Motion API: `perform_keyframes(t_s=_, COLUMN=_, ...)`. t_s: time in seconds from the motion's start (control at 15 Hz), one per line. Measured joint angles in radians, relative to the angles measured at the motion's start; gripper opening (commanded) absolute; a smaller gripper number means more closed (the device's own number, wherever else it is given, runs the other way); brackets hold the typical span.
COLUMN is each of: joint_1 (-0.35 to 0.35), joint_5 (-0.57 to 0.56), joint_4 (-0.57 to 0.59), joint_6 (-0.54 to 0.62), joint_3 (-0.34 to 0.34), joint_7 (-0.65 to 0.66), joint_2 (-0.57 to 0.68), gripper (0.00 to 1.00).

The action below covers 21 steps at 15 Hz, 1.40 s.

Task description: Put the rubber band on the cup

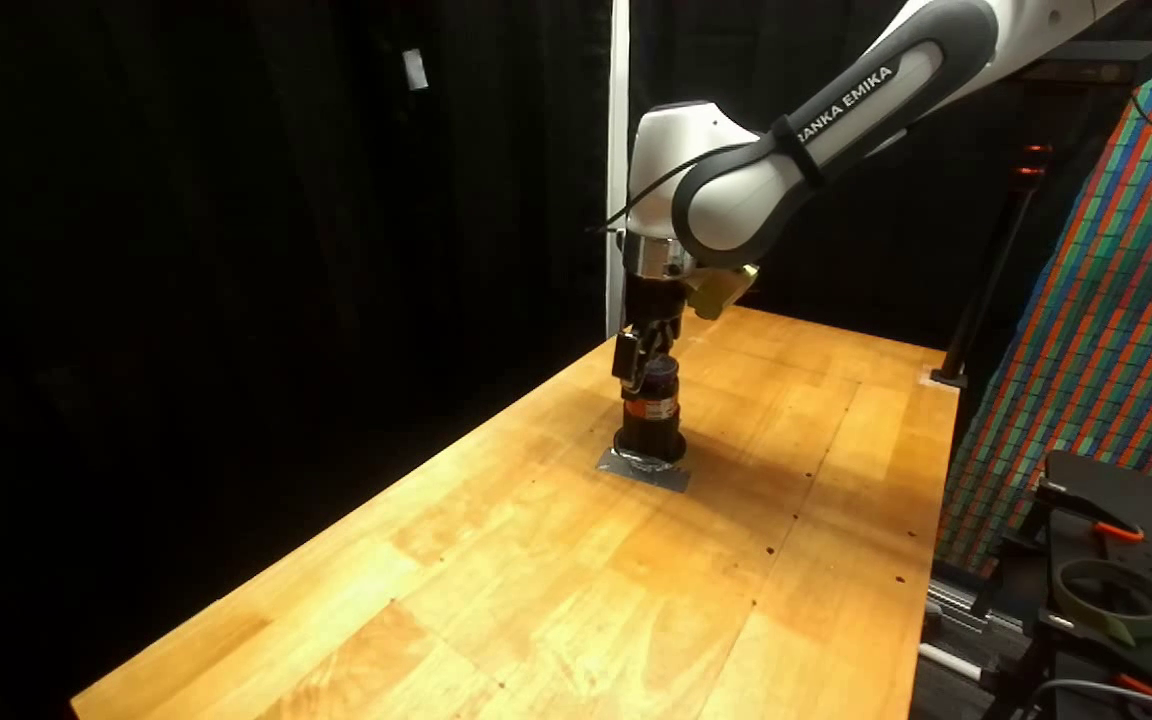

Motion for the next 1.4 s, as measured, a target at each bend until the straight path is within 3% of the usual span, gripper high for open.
perform_keyframes(t_s=0.73, joint_1=0.054, joint_5=-0.083, joint_4=-0.005, joint_6=0.136, joint_3=-0.061, joint_7=0.065, joint_2=0.033, gripper=1.00)
perform_keyframes(t_s=1.4, joint_1=0.070, joint_5=-0.105, joint_4=-0.008, joint_6=0.148, joint_3=-0.084, joint_7=0.101, joint_2=0.040, gripper=1.00)
